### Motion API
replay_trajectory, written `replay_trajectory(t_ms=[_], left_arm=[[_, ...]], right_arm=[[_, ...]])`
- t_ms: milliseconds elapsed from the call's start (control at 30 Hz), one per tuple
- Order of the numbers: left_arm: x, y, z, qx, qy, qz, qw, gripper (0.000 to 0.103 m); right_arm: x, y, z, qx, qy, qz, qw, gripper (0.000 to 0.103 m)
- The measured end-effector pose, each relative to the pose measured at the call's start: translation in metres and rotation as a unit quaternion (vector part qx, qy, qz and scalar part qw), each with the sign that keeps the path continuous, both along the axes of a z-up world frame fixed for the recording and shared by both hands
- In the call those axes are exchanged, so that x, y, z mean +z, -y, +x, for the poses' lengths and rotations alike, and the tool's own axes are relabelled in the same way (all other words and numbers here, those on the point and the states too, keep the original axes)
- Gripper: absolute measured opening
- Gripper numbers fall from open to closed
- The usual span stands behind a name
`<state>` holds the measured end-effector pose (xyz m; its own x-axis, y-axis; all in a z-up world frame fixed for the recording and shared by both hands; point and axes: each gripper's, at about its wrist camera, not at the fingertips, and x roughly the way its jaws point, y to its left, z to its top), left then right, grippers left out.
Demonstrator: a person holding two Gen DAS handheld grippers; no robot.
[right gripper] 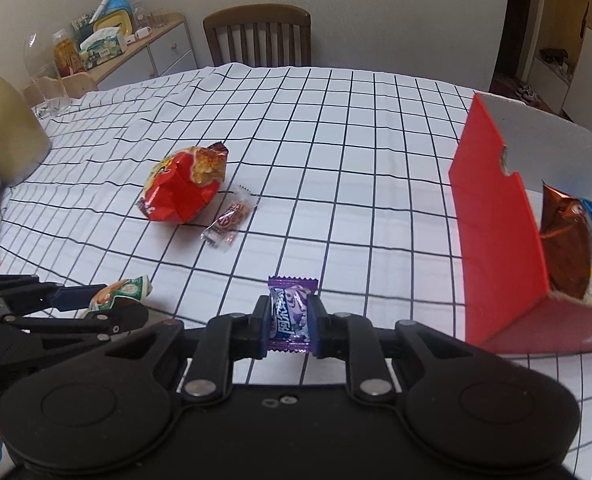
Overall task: Organize snacks
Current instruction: 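Grasp the purple candy with the right tool while the left tool lowers toward the green-white packet, then carry the purple candy and green-white packet with both tools over the shoebox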
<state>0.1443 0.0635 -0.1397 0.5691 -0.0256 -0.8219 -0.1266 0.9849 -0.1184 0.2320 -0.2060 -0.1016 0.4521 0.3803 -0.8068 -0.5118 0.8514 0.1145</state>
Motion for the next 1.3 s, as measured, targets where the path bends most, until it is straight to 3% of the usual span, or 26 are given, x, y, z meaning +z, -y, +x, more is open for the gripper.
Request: replay_trajectory(t_ms=[633, 1300], left_arm=[[0.063, 0.074, -0.012, -0.023, 0.021, -0.036, 0.9989, 0.041], [0.115, 0.185, 0.057, -0.087, 0.066, -0.029, 0.9936, 0.041]], right_arm=[[0.054, 0.081, -0.040, -0.026, 0.022, 0.022, 0.999, 0.017], [0.090, 0.187, 0.001, -0.069, 0.072, 0.038, 0.994, 0.017]])
